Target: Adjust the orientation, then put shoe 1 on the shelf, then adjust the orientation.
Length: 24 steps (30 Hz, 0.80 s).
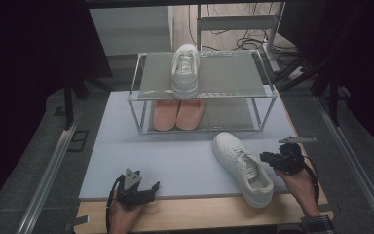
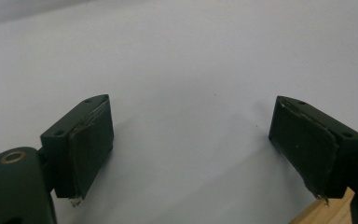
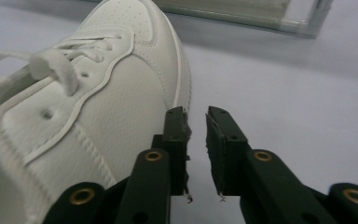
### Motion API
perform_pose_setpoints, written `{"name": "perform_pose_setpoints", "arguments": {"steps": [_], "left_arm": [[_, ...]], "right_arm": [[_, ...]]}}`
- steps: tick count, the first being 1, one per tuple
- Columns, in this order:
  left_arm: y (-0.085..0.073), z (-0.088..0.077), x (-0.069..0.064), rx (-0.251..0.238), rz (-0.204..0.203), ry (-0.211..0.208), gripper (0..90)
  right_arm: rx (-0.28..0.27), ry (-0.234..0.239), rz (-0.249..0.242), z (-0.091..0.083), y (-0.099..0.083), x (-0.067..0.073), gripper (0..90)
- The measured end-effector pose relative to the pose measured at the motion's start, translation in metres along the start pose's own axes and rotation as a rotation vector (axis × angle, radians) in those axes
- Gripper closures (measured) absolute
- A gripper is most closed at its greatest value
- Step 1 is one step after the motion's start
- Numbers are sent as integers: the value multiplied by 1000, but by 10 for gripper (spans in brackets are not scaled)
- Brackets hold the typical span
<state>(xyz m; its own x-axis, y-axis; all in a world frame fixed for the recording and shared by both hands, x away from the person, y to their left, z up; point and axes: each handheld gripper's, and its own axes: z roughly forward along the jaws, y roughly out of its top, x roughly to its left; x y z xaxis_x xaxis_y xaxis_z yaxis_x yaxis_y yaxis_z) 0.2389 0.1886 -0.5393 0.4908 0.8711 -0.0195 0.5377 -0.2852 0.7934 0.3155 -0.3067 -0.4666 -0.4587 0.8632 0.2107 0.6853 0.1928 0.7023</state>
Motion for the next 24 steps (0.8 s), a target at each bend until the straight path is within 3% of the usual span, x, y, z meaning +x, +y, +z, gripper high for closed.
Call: {"name": "perform_pose_setpoints", "arguments": {"steps": [7, 18, 24], "left_arm": [[0, 0, 0, 0, 0, 0, 137], [0, 0, 0, 0, 0, 0, 137], [0, 0, 0, 0, 0, 1, 137]], "right_arm": [[-13, 2, -17, -16, -7, 4, 647], [-25, 32, -70, -47, -6, 22, 569], [-19, 65, -101, -50, -5, 31, 533]]}}
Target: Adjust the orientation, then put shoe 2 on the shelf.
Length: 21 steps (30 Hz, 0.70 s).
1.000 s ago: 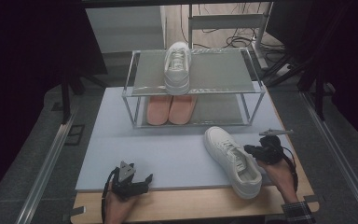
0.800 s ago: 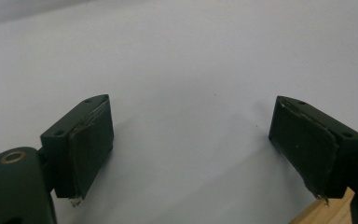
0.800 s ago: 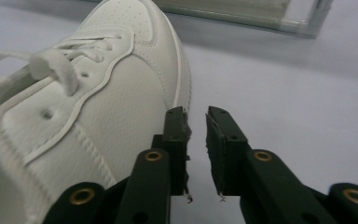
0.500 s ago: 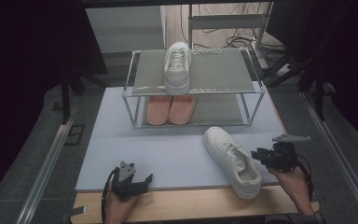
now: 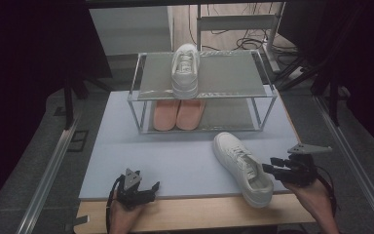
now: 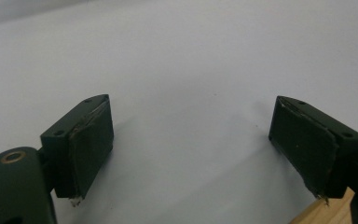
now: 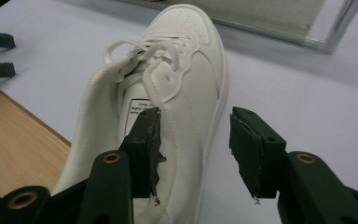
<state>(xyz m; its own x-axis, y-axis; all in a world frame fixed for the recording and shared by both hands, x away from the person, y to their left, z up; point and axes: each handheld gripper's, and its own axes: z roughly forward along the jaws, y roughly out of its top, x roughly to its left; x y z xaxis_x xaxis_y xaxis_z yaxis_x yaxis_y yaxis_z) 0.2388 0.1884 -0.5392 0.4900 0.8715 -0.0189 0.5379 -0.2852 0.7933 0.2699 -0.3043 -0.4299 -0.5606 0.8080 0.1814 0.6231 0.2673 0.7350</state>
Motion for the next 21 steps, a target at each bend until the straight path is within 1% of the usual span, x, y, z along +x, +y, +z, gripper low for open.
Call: {"name": "perform_pose_setpoints", "arguments": {"steps": [5, 9, 10, 11, 14, 17, 21], "left_arm": [[0, 0, 0, 0, 0, 0, 138], [0, 0, 0, 0, 0, 0, 138], [0, 0, 0, 0, -1, -1, 138], [0, 0, 0, 0, -1, -1, 138], [0, 0, 0, 0, -1, -1, 138], [0, 0, 0, 0, -1, -1, 138], [0, 0, 0, 0, -1, -1, 138]], "right_arm": [[26, 26, -22, 11, 2, 4, 524], [49, 38, -40, 21, 4, 8, 525], [54, 32, -41, 23, 5, 9, 526], [57, 20, -45, 25, 6, 10, 542], [67, 16, -46, 29, 8, 9, 561], [75, 1, -44, 31, 9, 8, 626], [86, 0, -26, 31, 9, 6, 688]]}}
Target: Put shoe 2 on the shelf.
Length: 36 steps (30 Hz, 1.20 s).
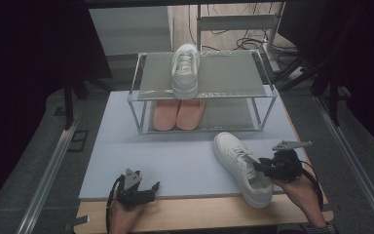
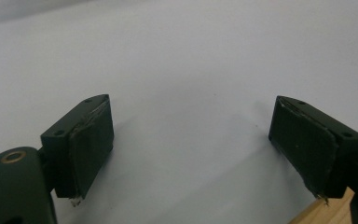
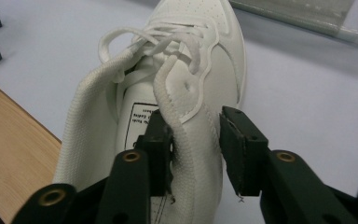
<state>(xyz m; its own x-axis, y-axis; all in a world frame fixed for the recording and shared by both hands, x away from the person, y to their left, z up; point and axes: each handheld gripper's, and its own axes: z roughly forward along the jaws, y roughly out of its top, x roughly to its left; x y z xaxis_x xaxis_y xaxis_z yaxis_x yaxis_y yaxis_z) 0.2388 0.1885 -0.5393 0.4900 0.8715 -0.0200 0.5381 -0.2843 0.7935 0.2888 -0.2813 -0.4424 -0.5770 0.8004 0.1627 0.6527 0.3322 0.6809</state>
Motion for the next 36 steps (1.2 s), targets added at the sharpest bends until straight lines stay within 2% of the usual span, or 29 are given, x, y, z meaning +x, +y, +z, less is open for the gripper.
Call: {"name": "perform_pose_setpoints", "arguments": {"steps": [4, 8, 12, 24, 28, 36], "left_arm": [[0, 0, 0, 0, 0, 0, 138], [0, 0, 0, 0, 0, 0, 138], [0, 0, 0, 0, 0, 0, 138], [0, 0, 0, 1, 0, 0, 138], [0, 0, 0, 1, 0, 0, 138], [0, 0, 0, 1, 0, -1, 138]], "right_arm": [[6, -12, 14, -2, 1, 0, 783], [-2, 4, 44, -3, 0, -3, 816], [-16, 38, 114, -4, 0, -9, 830], [-77, 97, 269, -11, 0, -24, 848], [-92, 121, 314, -14, 1, -29, 850], [-134, 162, 367, -22, 4, -36, 849]]}}
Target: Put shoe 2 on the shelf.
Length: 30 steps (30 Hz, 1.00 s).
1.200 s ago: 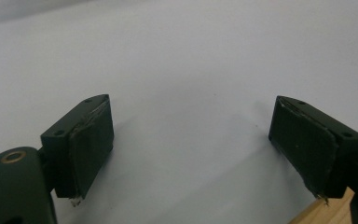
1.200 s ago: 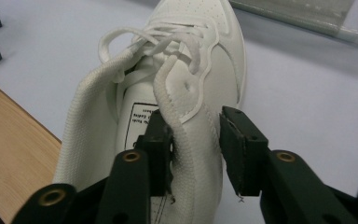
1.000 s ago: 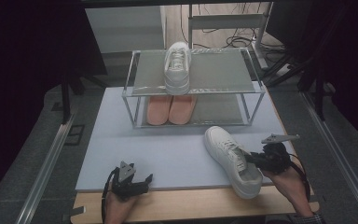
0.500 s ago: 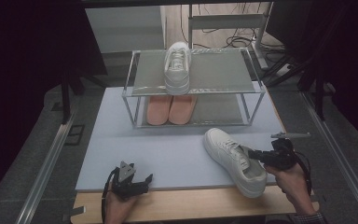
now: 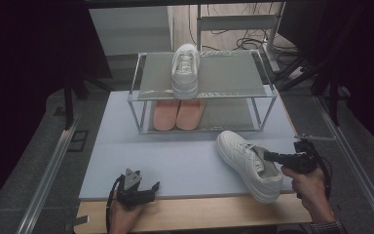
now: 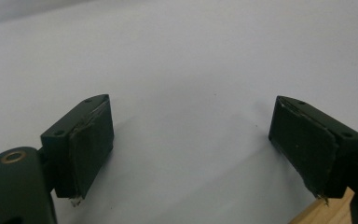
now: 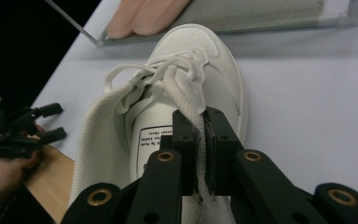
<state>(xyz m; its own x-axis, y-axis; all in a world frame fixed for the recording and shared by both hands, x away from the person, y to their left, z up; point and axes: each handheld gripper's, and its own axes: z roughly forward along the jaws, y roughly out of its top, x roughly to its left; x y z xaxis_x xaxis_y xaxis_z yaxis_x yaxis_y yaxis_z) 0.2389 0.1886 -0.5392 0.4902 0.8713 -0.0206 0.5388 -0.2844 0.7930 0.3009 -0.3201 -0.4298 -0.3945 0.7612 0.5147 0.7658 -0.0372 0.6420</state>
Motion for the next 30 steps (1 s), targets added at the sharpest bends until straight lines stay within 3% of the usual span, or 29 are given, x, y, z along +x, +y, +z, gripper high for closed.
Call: {"name": "perform_pose_setpoints", "arguments": {"steps": [22, 30], "left_arm": [[0, 0, 0, -2, 0, 1, 138], [0, 0, 0, -3, -1, 1, 138]], "right_arm": [[-92, 161, 53, -22, 29, 18, 849], [-113, 199, 43, -33, 42, 30, 850]]}}
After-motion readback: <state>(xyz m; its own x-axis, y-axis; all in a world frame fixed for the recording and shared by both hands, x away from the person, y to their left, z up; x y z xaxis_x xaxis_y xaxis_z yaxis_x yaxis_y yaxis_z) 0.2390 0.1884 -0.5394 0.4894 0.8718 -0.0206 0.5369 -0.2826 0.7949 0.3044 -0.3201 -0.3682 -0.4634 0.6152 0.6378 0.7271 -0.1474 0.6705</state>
